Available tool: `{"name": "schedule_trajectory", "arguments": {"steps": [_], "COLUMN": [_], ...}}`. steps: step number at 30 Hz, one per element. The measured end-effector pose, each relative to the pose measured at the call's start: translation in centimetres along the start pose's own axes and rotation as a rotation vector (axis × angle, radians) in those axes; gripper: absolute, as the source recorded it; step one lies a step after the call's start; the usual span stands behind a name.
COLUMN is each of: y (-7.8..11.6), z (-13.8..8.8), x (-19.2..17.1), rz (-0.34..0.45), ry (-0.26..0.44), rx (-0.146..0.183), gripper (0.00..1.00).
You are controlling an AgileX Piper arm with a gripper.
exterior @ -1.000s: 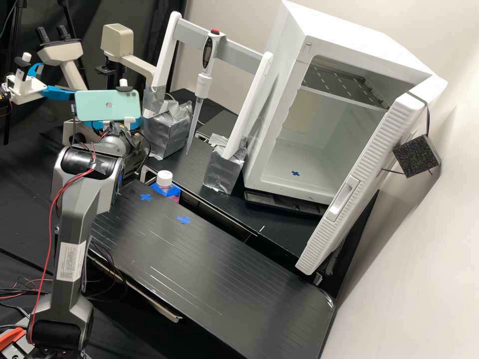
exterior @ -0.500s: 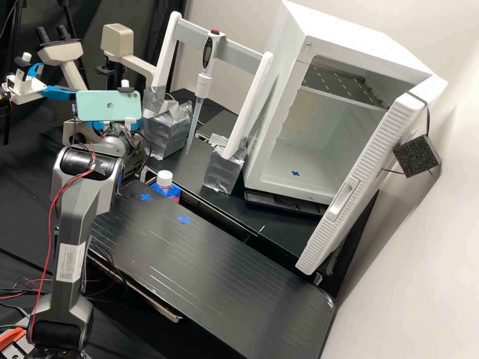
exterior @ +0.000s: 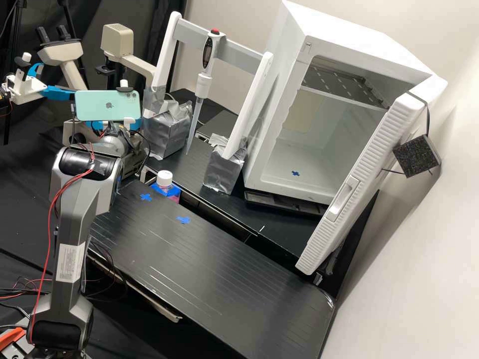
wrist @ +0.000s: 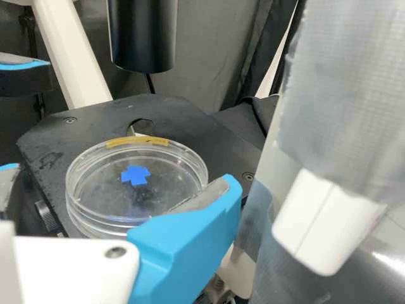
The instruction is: Move the petri dish to the bench
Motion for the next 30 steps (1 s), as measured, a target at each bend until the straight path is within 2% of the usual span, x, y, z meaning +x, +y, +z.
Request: {"name": "schedule_trajectory", "arguments": {"steps": [5,9,14,30], "y": [0.1,-0.03,-0.08,0.02], "z": [-0.04,0.14,0.12,-0.02], "x": [-0.16,-0.36,-0.35,-0.74], "rz": [0.002,0.004,0.009,0.046], "ry": [-0.006,-0.02,-0.028,-0.05], "rx": [0.001,0.04,0.057,0.008], "gripper": [0.0,0.0,0.0,0.0]}}
